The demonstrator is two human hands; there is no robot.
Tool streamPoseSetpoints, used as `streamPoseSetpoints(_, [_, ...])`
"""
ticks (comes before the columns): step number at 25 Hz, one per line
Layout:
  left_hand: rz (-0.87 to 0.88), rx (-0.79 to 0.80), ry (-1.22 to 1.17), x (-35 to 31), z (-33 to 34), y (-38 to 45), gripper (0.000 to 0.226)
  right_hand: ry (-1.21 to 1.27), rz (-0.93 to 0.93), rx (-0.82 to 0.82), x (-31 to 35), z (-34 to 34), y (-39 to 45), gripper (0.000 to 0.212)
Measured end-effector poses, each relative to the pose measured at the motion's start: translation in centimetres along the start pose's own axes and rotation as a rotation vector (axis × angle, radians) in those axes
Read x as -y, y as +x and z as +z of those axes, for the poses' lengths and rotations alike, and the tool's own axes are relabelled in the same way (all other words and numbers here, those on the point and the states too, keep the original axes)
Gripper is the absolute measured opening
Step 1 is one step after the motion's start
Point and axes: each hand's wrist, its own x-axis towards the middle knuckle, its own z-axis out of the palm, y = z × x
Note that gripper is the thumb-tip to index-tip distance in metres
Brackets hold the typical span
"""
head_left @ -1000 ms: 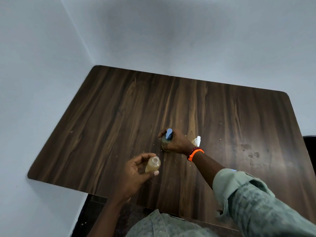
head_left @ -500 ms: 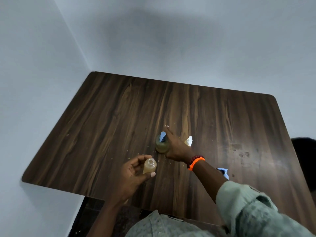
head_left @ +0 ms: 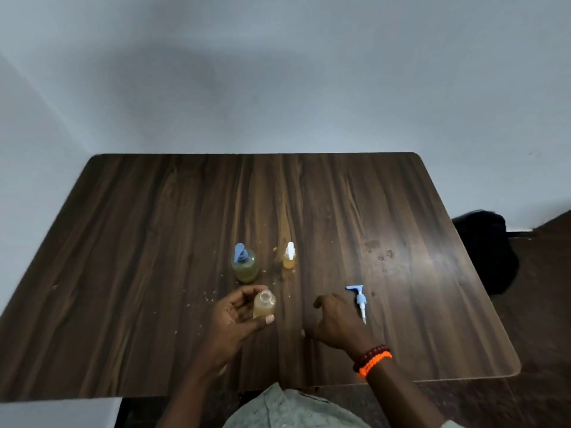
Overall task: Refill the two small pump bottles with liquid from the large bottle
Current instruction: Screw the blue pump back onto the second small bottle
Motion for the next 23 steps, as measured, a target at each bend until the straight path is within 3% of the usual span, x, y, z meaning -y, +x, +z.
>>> streamPoseSetpoints(2, [-0.015, 0.015, -0.005, 0.3, 0.5, 0.1, 0.054, 0.078, 0.094, -0.146, -2.1, 0.9, 1.7, 0.034])
streamPoseSetpoints(6, [-0.057, 0.061, 0.033, 1.1, 2.2, 0.4, 0.052, 0.320, 0.294, -0.396, -7.8, 1.6, 5.1, 0.014])
streamPoseSetpoints(9, [-0.077, 0.058, 0.055, 1.5, 3.7, 1.2, 0.052, 0.370, 0.329, -0.427, -10.1, 1.5, 6.4, 0.014])
streamPoseSetpoints(12, [-0.089, 0.059, 0.082, 1.8, 4.9, 2.0, 0.051, 0.390, 0.355, -0.397, -9.0, 0.4, 5.5, 0.041])
streamPoseSetpoints(15, [-0.079, 0.077, 0.109, 1.8, 6.0, 2.4, 0.051, 0.430, 0.368, -0.395, -9.3, 0.3, 6.2, 0.014])
streamPoseSetpoints(19, [-0.093, 0.112, 0.132, 2.0, 7.0, 2.3, 0.051, 0.693, 0.284, -0.523, -9.4, -1.3, 5.9, 0.014])
streamPoseSetpoints(23, [-0.106, 0.131, 0.141, 2.0, 7.4, 2.2, 0.053, 1.035, -0.067, -0.661, -5.2, -5.0, -0.1, 0.021])
